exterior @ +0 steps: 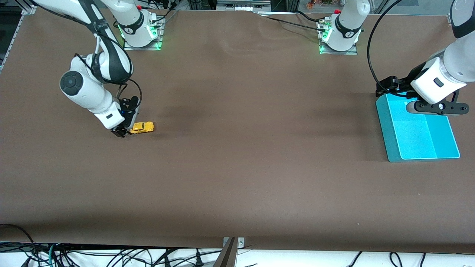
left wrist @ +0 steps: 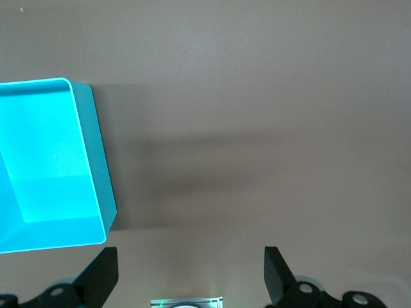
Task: Wind and store yellow beetle car
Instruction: 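Reach the right gripper down to the yellow beetle car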
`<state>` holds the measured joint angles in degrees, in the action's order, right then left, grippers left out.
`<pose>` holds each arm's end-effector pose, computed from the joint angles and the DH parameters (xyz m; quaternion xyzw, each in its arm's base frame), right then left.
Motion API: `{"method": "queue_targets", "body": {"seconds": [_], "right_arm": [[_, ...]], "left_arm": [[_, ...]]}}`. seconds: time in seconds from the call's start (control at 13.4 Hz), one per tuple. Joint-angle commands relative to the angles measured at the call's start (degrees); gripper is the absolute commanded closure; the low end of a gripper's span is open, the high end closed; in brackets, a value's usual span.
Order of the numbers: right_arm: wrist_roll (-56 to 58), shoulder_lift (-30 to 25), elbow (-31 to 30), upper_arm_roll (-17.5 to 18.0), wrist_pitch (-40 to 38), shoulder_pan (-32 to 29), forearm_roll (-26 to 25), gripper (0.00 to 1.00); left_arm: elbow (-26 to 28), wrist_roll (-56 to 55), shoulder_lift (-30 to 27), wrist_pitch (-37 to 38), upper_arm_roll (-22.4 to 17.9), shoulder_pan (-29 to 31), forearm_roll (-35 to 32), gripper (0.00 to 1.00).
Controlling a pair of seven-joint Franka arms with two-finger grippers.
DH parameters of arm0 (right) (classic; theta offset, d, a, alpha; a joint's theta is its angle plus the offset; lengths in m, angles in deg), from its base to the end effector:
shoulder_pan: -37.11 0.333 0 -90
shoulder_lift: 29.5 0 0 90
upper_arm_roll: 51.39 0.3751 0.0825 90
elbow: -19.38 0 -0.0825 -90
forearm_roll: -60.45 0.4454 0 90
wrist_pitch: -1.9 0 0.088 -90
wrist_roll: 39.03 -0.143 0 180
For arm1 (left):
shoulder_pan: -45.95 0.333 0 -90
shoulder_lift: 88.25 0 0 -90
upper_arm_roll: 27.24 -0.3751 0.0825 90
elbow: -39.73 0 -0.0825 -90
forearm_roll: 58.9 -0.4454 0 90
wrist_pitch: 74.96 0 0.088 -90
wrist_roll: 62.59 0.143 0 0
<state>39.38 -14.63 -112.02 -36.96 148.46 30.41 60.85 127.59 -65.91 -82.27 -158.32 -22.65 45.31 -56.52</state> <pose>0.5760 0.0813 0.2120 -0.7349 -0.6772 -0.0249 0.0239 0.6285 -0.0614 0.5937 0.9954 -0.0173 -0.0927 0.0181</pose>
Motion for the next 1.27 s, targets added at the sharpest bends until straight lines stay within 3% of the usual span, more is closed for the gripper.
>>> {"method": "queue_targets", "body": {"seconds": [0.0, 0.22, 0.37, 0.82, 0.9, 1.19], "right_arm": [[7.4, 2.8, -2.5, 0.3, 7.1, -0.5, -0.7, 0.0], [8.2, 3.7, -3.9, 0.3, 9.4, -0.5, -0.6, 0.04], [8.2, 3.6, -4.3, 0.3, 9.7, -0.5, -0.7, 0.2], [8.1, 3.2, -4.7, 0.4, 9.5, -0.4, -0.6, 0.94], [7.4, 3.1, -4.6, 0.4, 9.3, -0.4, -0.6, 1.0], [4.3, 2.5, -4.0, 2.4, 8.5, -0.3, -0.6, 1.0]], "left_arm": [[-1.8, 0.9, 1.0, 0.4, -0.1, 0.2, 1.1, 0.0], [-1.7, 0.9, 1.0, 0.4, -0.1, 0.2, 1.1, 0.0], [-1.7, 0.9, 1.0, 0.4, -0.1, 0.2, 1.1, 0.0], [-1.7, 0.9, 1.0, 0.4, -0.1, 0.2, 1.1, 0.0], [-1.7, 0.9, 0.9, 0.4, -0.1, 0.2, 1.1, 0.0], [-1.7, 0.9, 1.0, 0.4, 0.0, 0.1, 1.2, 0.0]]}}
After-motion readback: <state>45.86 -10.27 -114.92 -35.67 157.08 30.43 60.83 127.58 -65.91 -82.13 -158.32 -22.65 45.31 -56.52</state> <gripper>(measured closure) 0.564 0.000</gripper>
